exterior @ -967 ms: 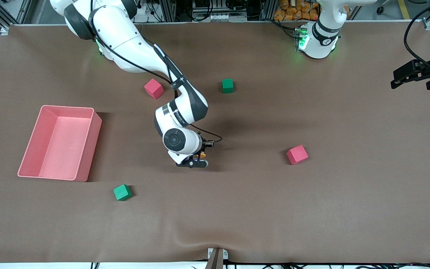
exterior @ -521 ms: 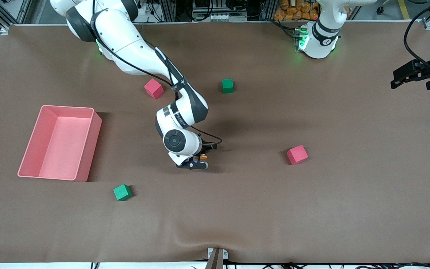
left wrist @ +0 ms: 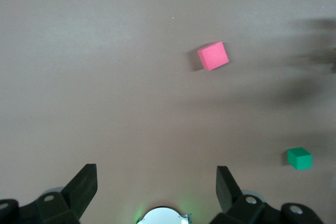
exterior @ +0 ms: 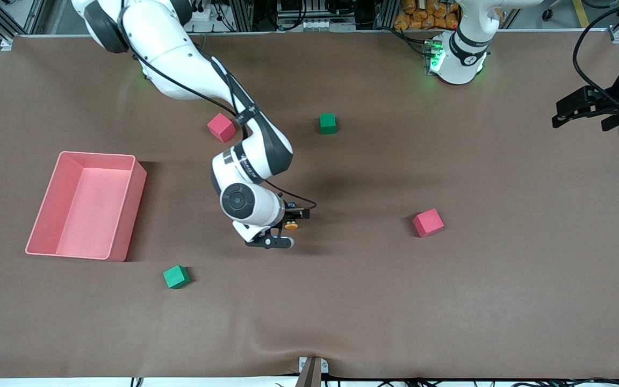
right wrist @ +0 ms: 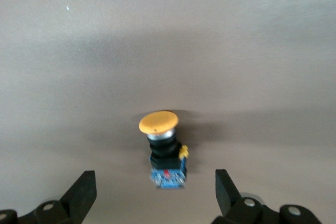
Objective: Place and upright button with both arms
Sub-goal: 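Carry the button out of the tray and lower it onto the table, then open the right gripper and withdraw while the left gripper reaches toward the button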
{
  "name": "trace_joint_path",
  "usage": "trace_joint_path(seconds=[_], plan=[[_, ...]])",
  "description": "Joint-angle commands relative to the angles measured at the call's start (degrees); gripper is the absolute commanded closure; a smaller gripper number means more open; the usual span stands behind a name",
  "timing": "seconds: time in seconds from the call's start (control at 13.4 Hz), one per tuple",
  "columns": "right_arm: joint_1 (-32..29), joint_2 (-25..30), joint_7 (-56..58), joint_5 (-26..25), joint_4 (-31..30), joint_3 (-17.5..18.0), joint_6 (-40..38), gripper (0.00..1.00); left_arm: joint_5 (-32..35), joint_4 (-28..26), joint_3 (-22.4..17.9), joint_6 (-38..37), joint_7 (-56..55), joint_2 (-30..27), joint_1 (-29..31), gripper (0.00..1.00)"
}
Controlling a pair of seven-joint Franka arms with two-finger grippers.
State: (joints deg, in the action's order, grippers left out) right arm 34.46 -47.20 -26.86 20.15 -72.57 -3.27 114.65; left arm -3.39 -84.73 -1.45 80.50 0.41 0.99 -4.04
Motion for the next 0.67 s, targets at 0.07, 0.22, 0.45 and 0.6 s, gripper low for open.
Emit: trace_joint_path(seconds=[0.07,0.22,0.45,0.6], plan=[[-7.5,6.8,7.2,0.5,-1.4,0.5,-9.2,0.00,-1.0,0.6,2.3,0.9,-2.0,1.9,-0.8,0.00],[-10.6,12.1,8.5,-2.0,-4.5,0.3,-11.6,0.00,-1.4,0.6,5.0,4.8,-3.9,3.2,-1.1,0.00],[-16.4,20.3,15.0,-7.2,-11.7,0.2,-11.6,0.00,-1.9,0.6,7.7,7.5,-8.0,5.8,-2.0,0.00],[-21.6,25.6,19.2,-7.5,-16.5,0.2,-11.6,0.00,-1.6,0.7,9.0,9.6,-15.2,7.4,-4.4,0.00]])
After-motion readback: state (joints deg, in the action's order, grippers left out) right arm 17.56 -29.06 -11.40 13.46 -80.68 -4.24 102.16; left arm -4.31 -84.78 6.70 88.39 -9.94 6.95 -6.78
